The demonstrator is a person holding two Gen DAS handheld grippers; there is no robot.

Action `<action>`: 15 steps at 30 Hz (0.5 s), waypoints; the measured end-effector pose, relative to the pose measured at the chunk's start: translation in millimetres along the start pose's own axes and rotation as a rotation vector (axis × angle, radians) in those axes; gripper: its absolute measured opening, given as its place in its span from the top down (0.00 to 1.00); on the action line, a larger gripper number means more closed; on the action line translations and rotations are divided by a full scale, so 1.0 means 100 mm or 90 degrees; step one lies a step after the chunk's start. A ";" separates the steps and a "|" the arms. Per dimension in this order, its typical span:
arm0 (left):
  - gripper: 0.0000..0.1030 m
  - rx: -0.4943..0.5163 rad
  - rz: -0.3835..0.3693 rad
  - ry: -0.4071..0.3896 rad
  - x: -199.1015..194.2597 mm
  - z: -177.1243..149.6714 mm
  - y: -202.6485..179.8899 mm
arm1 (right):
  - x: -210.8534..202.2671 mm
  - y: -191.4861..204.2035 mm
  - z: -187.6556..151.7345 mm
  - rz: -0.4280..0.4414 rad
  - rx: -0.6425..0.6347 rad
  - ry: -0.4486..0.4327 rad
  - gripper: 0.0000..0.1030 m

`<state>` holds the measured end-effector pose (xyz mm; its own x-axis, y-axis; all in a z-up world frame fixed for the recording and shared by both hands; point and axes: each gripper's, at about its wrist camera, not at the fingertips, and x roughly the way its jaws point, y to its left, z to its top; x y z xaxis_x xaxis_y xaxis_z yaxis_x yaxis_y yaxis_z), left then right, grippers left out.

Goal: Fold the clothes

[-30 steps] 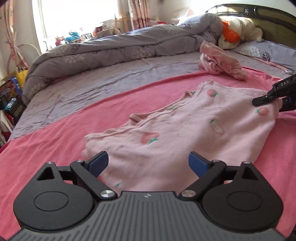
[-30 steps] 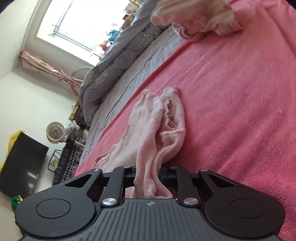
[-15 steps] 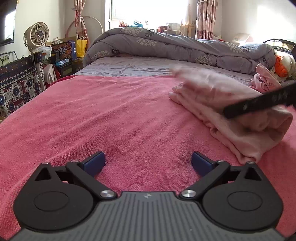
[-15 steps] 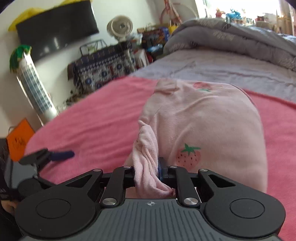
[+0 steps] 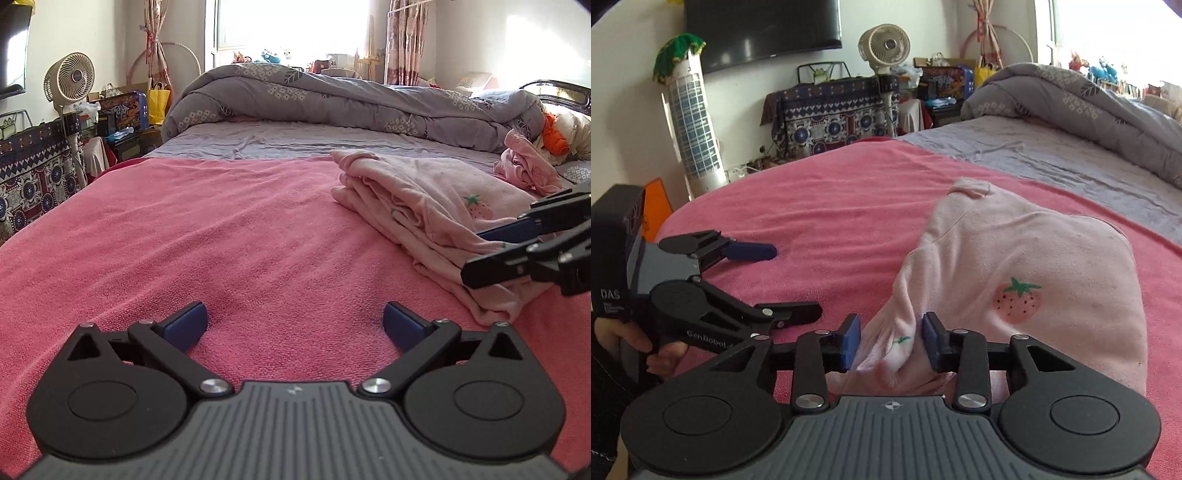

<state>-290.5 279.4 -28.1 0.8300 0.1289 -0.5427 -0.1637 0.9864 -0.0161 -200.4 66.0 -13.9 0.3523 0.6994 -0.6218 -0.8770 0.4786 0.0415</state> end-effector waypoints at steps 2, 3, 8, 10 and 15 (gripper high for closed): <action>0.01 0.000 0.000 0.000 0.00 0.00 0.00 | -0.05 0.06 -0.03 -0.009 -0.021 -0.011 0.60; 0.01 0.000 0.000 0.000 0.00 -0.01 0.00 | -0.08 0.07 -0.04 -0.009 -0.024 -0.015 0.59; 0.01 0.000 0.000 0.000 0.00 0.00 0.00 | -0.29 0.13 -0.16 -0.044 -0.075 -0.038 0.57; 0.01 0.000 0.000 0.000 0.00 0.00 0.00 | -0.35 0.18 -0.22 -0.065 -0.103 -0.042 0.57; 0.01 -0.002 0.002 -0.001 0.01 -0.01 0.00 | -0.26 0.35 -0.27 -0.067 -0.152 -0.041 0.76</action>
<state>-290.2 279.7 -29.1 0.8303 0.1317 -0.5416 -0.1675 0.9857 -0.0170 -249.5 49.8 -17.3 0.4587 0.6883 -0.5620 -0.8841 0.4167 -0.2114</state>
